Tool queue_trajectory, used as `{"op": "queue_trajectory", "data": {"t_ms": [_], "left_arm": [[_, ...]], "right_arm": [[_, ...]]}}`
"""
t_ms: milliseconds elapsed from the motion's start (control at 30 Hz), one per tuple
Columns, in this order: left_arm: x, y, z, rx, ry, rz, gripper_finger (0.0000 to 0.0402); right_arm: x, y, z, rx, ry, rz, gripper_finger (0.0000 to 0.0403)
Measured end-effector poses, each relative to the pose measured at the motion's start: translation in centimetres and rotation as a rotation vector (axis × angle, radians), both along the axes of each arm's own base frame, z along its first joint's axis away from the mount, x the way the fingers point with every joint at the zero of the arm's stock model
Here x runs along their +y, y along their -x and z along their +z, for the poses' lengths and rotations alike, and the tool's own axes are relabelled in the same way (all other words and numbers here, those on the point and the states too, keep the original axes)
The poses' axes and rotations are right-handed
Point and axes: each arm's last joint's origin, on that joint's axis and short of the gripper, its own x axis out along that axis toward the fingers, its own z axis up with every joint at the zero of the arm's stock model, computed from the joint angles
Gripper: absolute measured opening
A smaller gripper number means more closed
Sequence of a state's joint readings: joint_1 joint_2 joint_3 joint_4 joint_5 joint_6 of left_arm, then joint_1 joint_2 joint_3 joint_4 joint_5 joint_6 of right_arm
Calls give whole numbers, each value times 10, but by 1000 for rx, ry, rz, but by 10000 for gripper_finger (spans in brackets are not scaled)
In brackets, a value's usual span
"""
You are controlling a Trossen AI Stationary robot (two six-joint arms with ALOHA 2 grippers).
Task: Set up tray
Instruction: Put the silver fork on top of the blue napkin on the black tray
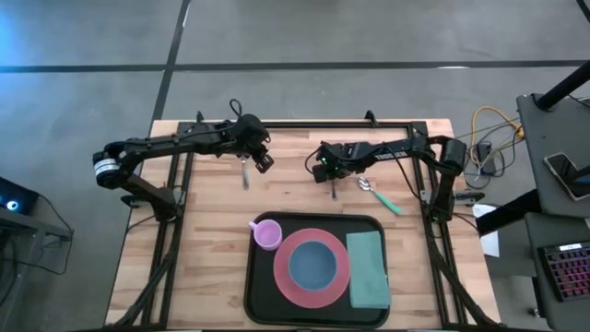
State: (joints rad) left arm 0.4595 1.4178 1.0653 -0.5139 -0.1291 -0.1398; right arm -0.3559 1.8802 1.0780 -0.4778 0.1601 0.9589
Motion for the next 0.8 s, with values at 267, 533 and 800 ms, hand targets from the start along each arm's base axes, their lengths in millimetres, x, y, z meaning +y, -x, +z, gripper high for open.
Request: {"op": "queue_trajectory", "data": {"t_ms": [267,533,800], "left_arm": [[0,0,0,1,0,1,57],[-2,0,-2,-9,36,39,57],[-30,0,13,-130,136,110,57]], "right_arm": [[0,3,-4,38,33,12,19],[5,0,14,50,53,39,11],[45,22,86,1,79,31,10]]}}
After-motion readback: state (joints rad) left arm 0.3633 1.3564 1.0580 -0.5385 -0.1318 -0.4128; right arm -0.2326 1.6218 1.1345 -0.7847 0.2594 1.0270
